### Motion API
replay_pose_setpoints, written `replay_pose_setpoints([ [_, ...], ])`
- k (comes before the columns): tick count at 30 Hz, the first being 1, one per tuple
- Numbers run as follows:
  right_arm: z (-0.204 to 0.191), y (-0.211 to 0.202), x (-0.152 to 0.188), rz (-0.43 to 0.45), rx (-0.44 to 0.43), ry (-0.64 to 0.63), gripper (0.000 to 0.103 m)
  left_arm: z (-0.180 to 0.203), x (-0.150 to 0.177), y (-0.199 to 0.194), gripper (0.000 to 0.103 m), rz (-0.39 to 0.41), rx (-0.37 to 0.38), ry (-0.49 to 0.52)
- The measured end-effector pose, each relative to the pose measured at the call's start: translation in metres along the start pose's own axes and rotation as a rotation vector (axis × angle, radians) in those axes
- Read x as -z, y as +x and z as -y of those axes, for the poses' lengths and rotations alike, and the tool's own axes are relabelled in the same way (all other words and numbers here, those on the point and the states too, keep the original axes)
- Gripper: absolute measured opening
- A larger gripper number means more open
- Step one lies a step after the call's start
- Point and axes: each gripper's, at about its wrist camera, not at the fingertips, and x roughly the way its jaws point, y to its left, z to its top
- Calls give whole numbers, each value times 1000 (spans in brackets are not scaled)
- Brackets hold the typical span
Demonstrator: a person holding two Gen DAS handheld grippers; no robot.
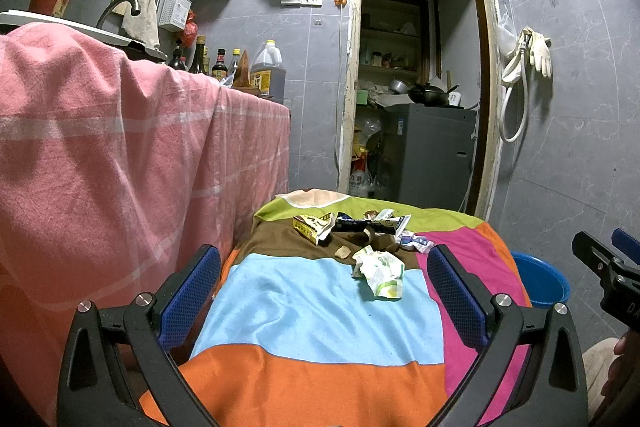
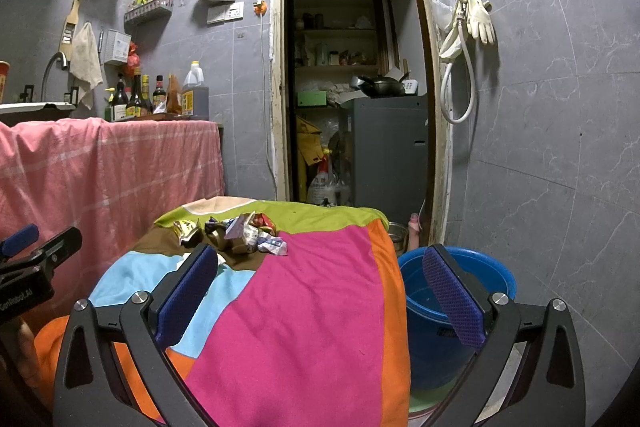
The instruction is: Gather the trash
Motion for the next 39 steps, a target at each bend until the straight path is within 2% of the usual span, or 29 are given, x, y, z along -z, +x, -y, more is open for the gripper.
replay_pose_setpoints([
  [31,0,2,0,1,-1,0,103,0,1,3,101,-2,0,4],
  [39,3,25,-11,62,-43,-24,103,4,-3,30,101,-17,23,11],
])
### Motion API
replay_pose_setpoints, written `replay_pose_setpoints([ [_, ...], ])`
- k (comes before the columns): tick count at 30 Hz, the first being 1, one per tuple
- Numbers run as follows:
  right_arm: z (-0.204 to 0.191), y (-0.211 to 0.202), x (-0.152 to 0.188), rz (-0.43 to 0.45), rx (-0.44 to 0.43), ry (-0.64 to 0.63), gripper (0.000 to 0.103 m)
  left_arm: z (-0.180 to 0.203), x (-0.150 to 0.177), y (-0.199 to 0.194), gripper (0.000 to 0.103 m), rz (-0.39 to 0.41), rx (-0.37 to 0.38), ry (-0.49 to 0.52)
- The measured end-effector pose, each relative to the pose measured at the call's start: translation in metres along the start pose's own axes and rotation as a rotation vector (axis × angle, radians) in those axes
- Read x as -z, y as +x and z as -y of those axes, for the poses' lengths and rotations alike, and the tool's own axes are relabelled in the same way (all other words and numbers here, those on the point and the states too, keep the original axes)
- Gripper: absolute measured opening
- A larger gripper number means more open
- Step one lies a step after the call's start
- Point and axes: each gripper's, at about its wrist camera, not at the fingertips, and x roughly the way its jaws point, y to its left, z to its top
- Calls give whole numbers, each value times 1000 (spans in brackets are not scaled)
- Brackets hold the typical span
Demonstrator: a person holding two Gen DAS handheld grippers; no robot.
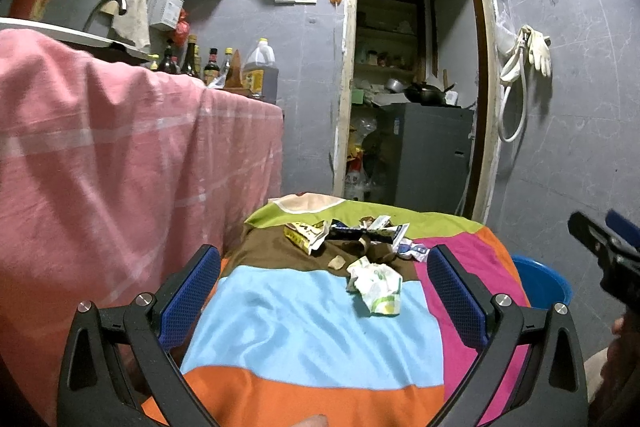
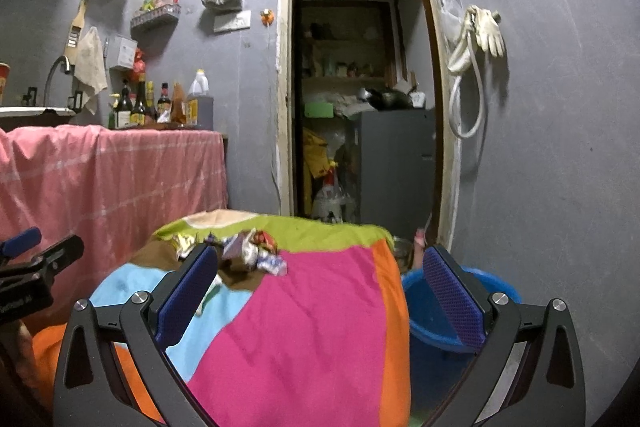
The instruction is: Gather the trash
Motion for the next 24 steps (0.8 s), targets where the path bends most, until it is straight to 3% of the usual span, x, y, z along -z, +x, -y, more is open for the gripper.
replay_pose_setpoints([
  [5,11,38,-10,-9,-63,-5,103,4,-9,36,101,-97,21,1],
  [15,18,131,3,-175,-173,-86,103,7,-2,103,100,-308,88,-36],
  [19,15,166,12,-249,-213,-130,103,8,2,126,91,-388,121,-46],
  [24,10,204,23,-336,-289,-155,100,6,9,150,62,-486,165,-68],
])
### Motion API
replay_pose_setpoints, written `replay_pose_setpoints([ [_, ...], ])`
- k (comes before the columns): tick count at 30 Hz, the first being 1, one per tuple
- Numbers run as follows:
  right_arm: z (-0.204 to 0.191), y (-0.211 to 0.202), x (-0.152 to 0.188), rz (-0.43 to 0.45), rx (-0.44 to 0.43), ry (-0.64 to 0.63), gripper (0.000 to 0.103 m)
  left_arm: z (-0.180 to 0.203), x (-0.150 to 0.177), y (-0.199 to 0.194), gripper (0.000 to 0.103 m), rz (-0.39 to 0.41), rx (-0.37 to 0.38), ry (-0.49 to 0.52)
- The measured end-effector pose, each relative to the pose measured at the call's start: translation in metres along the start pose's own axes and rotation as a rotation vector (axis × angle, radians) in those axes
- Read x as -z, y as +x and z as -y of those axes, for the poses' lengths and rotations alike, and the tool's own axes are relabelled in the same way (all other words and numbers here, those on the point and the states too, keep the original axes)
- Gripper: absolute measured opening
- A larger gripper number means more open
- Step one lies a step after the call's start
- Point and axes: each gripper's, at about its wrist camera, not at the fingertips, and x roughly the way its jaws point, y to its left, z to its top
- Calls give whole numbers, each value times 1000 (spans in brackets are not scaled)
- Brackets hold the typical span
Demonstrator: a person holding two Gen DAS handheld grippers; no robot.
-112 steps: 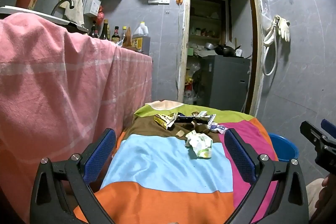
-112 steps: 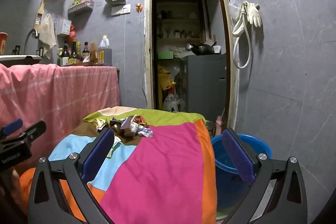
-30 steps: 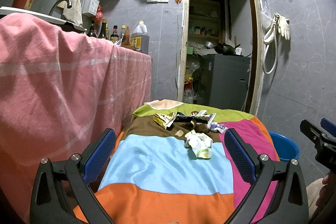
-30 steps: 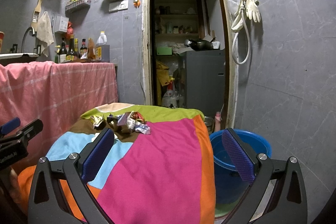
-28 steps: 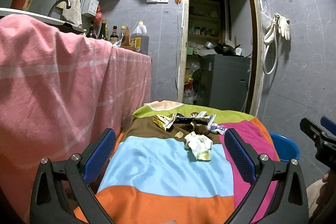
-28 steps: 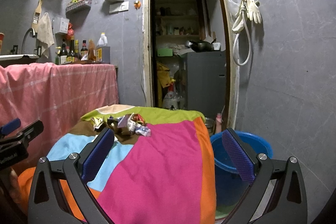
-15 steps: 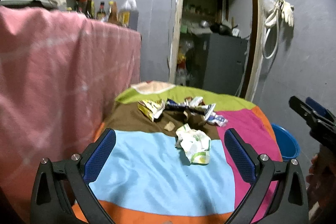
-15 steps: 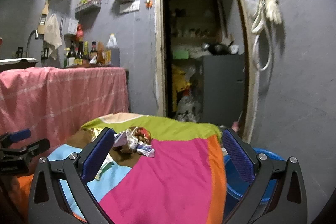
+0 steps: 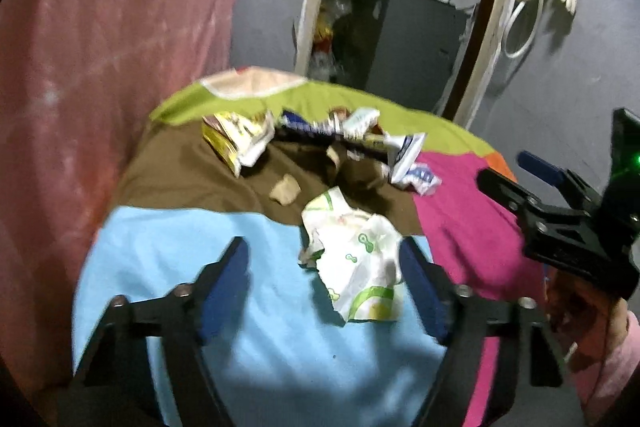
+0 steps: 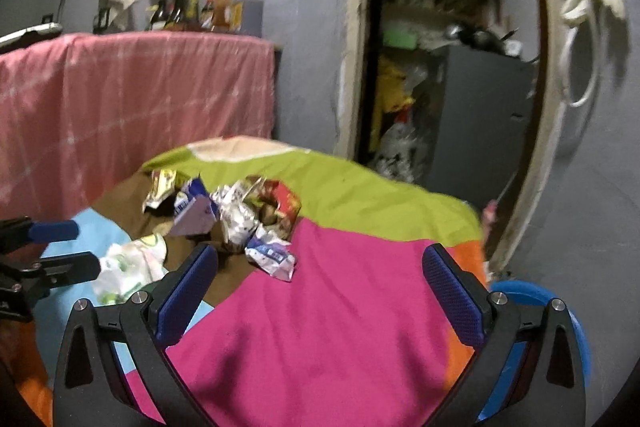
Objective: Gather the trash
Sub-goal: 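Grasp the white tissue with the left gripper while the right grasps a blue-white wrapper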
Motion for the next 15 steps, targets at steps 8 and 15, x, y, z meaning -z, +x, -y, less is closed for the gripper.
replay_pose_setpoints([
  [8,-8,58,-7,-178,-125,-64,72,-11,-1,12,29,-86,87,-71],
  [15,-20,88,-9,-261,-180,-78,46,-17,-2,13,16,-125,133,-111],
])
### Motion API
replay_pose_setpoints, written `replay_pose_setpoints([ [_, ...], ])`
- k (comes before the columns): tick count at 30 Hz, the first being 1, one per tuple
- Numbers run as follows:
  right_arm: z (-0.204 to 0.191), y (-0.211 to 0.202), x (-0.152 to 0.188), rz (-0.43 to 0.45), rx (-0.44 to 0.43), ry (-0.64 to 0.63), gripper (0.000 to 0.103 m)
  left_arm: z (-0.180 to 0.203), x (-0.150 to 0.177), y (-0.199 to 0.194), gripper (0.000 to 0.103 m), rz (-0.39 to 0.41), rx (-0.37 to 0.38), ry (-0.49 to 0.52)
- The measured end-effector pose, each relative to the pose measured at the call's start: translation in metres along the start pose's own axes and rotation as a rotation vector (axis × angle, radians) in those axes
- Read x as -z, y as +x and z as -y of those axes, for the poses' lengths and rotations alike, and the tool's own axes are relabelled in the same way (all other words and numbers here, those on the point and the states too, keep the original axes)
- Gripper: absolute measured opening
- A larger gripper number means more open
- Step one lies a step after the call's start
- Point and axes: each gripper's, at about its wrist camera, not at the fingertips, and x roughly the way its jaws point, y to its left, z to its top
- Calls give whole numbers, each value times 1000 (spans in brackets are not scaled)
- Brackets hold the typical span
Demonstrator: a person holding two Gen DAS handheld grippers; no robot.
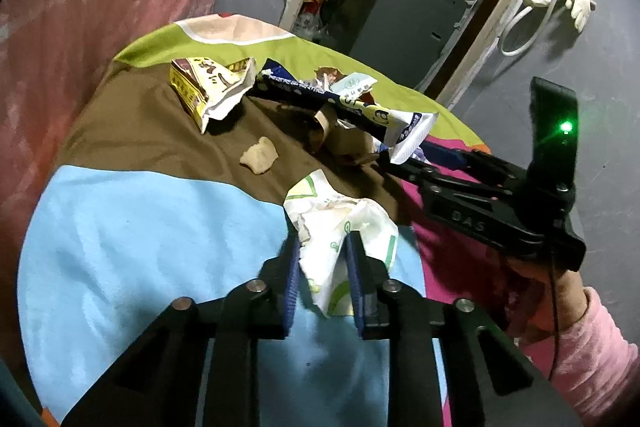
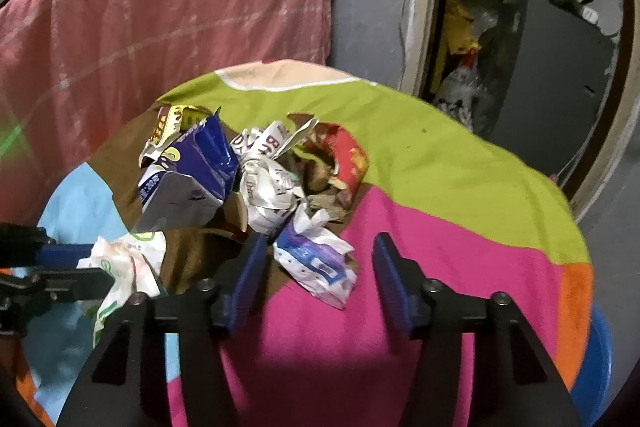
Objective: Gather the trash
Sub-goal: 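Grasp the white tissue with the left gripper while the right grasps a blue-white wrapper, then carry both items over the blue basin and open both grippers to drop them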
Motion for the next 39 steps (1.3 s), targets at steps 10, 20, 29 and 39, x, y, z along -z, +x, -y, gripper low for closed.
replay_pose_setpoints([
  [10,3,-14,12,11,-37,69,25,15,1,-6,0,7,24,16],
  [20,6,-117,42,311,73,134,24,85,5,-41,0,237,10,188],
  [29,42,-231,56,600,360,142,25,192,-8,-44,0,577,118,390],
  [39,92,-286,82,696,666,100,26,269,-18,6,0,715,240,375],
])
